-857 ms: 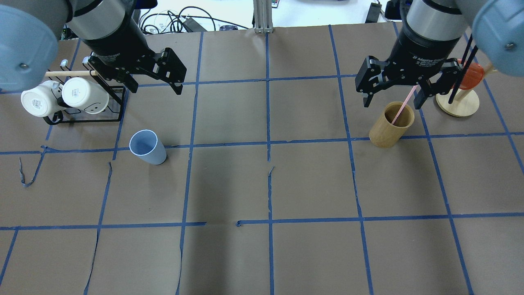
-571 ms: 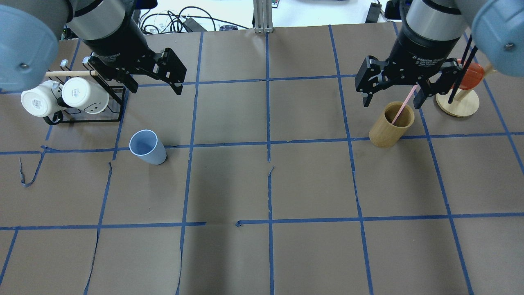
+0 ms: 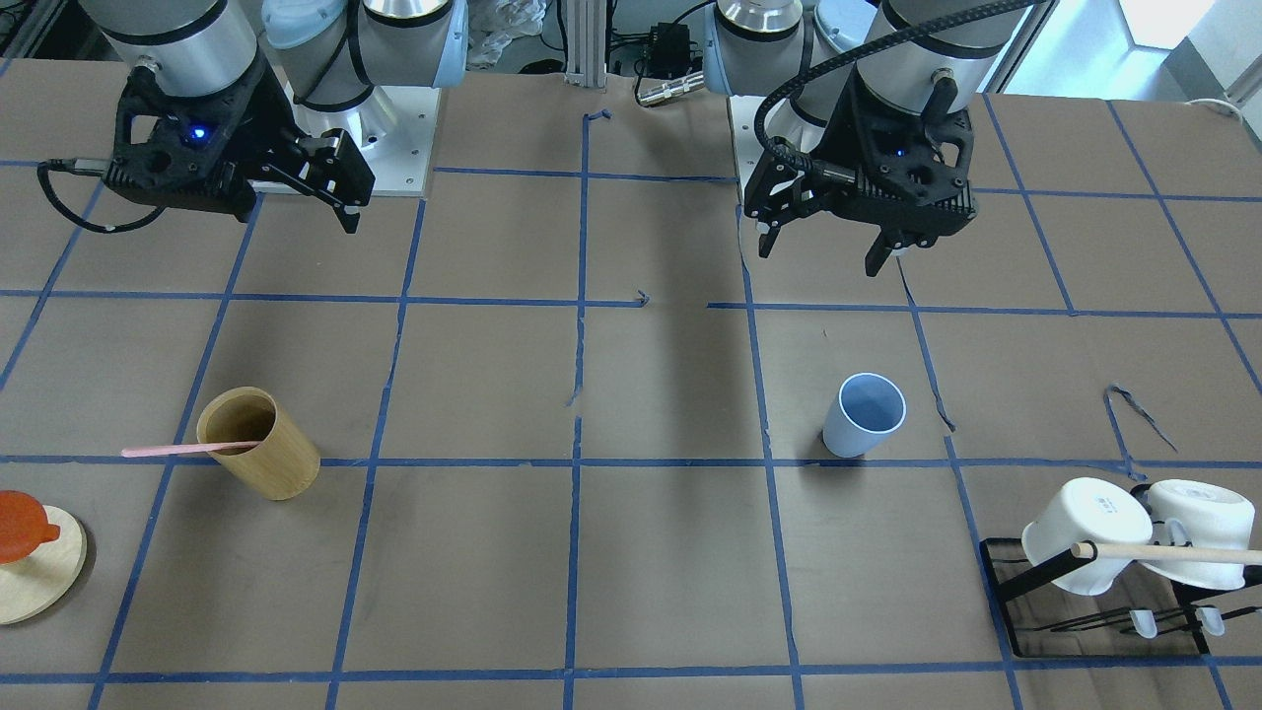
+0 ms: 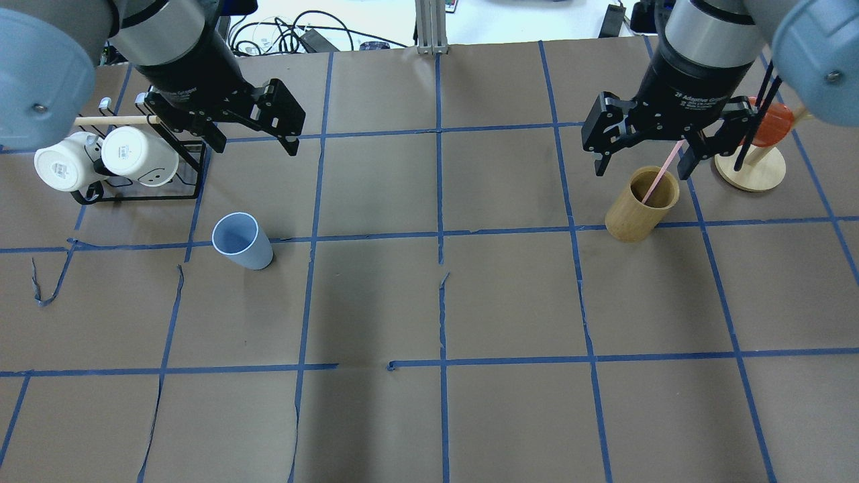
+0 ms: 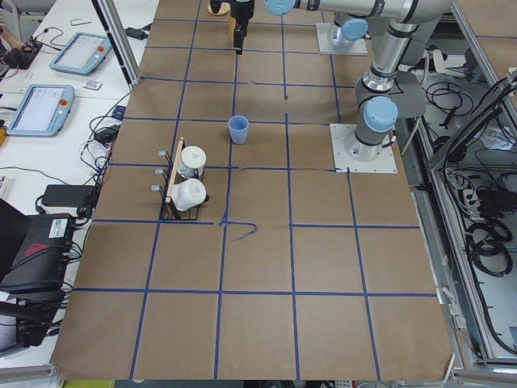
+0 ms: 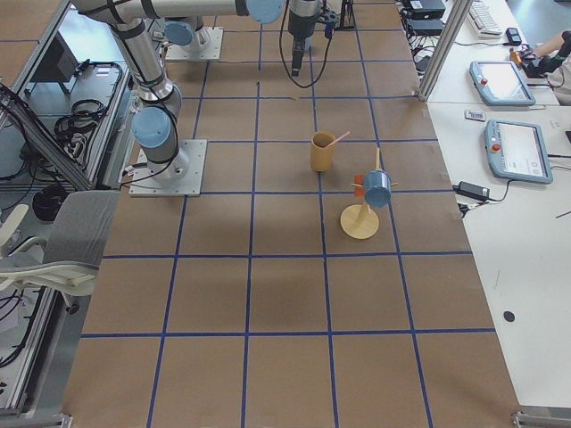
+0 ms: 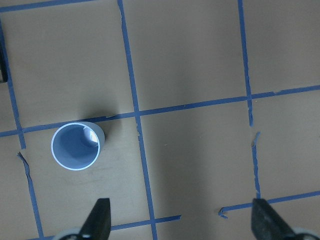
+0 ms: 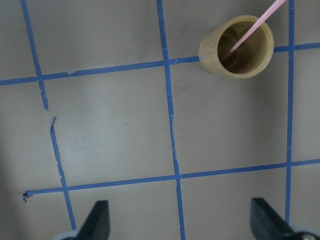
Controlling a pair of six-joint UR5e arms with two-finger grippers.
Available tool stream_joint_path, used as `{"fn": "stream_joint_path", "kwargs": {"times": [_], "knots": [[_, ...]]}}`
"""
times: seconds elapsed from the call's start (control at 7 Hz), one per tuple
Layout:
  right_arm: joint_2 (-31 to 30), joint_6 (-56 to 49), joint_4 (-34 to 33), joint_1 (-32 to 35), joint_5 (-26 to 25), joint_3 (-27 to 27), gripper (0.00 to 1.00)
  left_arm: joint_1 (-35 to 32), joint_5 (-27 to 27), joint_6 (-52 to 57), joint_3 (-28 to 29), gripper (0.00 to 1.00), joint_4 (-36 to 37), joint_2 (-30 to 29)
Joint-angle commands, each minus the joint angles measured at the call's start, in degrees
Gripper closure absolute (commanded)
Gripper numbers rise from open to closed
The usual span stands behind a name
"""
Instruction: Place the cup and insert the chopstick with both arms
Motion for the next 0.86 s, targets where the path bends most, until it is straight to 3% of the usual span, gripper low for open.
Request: {"fn": "stream_joint_path", "kwargs": {"times": [0.0, 0.71], "knots": [[0.0, -0.6, 0.0, -0.1, 0.0, 0.0, 0.00, 0.0, 0.0, 0.0, 0.0, 0.00, -0.1, 0.0], [0.0, -0.5, 0.0, -0.1, 0.0, 0.0, 0.00, 0.1, 0.1, 3.2, -2.1, 0.00, 0.0, 1.1]]}}
